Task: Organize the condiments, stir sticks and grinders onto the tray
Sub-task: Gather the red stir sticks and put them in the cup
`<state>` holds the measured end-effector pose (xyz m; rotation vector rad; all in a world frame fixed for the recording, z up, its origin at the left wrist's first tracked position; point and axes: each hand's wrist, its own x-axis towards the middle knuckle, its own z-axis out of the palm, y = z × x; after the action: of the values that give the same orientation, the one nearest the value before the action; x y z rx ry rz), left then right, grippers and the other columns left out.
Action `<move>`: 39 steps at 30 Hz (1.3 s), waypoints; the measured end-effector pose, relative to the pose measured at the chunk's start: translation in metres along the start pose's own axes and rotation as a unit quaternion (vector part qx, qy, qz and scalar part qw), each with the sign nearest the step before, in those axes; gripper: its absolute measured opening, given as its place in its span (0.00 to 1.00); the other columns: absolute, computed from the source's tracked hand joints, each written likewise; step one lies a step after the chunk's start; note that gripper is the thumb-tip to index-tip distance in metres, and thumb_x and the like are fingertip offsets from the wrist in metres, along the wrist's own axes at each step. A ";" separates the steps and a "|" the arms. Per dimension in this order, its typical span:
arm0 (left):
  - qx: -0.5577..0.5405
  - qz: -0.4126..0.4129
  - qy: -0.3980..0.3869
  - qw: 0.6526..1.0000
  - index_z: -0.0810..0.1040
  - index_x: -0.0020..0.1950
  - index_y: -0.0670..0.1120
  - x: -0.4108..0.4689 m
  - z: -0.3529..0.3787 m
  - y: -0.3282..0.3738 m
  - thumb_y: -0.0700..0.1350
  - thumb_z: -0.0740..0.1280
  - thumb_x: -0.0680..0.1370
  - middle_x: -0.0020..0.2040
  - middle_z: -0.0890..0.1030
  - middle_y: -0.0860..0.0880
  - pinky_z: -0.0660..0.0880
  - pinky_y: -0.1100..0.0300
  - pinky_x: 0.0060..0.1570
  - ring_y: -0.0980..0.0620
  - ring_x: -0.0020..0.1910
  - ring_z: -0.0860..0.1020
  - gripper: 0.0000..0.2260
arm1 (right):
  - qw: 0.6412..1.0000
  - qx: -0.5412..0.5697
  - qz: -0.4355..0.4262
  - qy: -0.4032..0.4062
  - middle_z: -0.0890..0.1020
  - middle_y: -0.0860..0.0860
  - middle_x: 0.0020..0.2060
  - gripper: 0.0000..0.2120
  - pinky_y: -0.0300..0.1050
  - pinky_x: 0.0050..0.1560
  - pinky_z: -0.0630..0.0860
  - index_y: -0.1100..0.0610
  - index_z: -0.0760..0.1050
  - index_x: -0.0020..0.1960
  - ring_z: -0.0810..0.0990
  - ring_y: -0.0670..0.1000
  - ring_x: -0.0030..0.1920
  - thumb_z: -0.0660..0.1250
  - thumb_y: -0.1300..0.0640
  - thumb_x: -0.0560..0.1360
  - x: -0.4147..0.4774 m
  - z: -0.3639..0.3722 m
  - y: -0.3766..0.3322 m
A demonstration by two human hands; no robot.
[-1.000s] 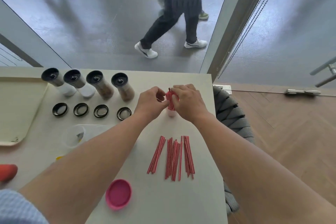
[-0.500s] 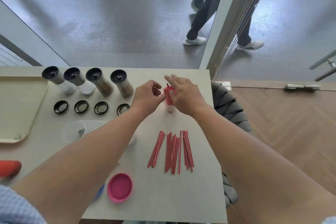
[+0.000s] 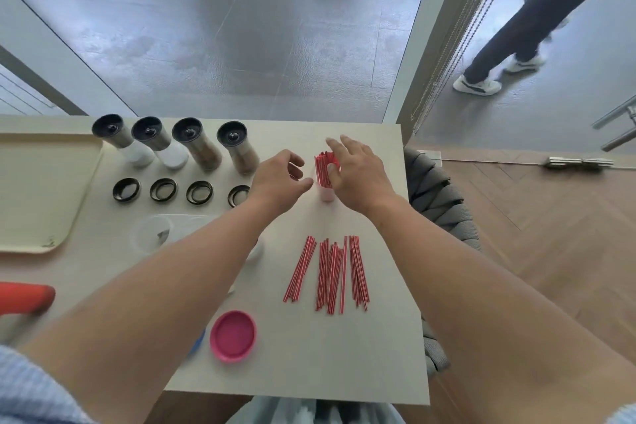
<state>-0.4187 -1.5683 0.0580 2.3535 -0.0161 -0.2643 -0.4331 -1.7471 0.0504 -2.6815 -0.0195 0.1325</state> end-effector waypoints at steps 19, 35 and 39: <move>0.125 -0.048 -0.053 0.990 0.78 0.56 0.47 -0.086 0.036 -0.030 0.50 0.71 0.75 0.46 0.82 0.51 0.77 0.54 0.53 0.48 0.50 0.80 0.12 | 0.990 0.055 0.103 0.075 0.72 0.56 0.70 0.24 0.55 0.70 0.68 0.59 0.66 0.75 0.69 0.58 0.69 0.60 0.54 0.80 -0.103 0.032 0.026; 0.241 -0.156 -0.133 0.949 0.79 0.56 0.41 -0.111 0.085 -0.046 0.71 0.69 0.70 0.48 0.85 0.42 0.81 0.51 0.52 0.43 0.51 0.83 0.34 | 0.960 0.060 0.268 -0.061 0.72 0.58 0.61 0.29 0.51 0.60 0.72 0.63 0.69 0.66 0.74 0.59 0.60 0.66 0.41 0.78 -0.160 0.097 0.026; 0.240 -0.152 -0.117 0.952 0.77 0.58 0.41 -0.113 0.090 -0.044 0.68 0.72 0.70 0.50 0.84 0.42 0.80 0.51 0.53 0.42 0.54 0.83 0.33 | 0.957 0.068 0.276 -0.058 0.71 0.58 0.61 0.33 0.50 0.62 0.73 0.64 0.68 0.67 0.74 0.59 0.61 0.70 0.40 0.76 -0.158 0.102 0.017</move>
<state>-0.5497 -1.5885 -0.0141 2.7899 0.1893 -0.7642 -0.6008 -1.7228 -0.0335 -2.4663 0.6778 0.4450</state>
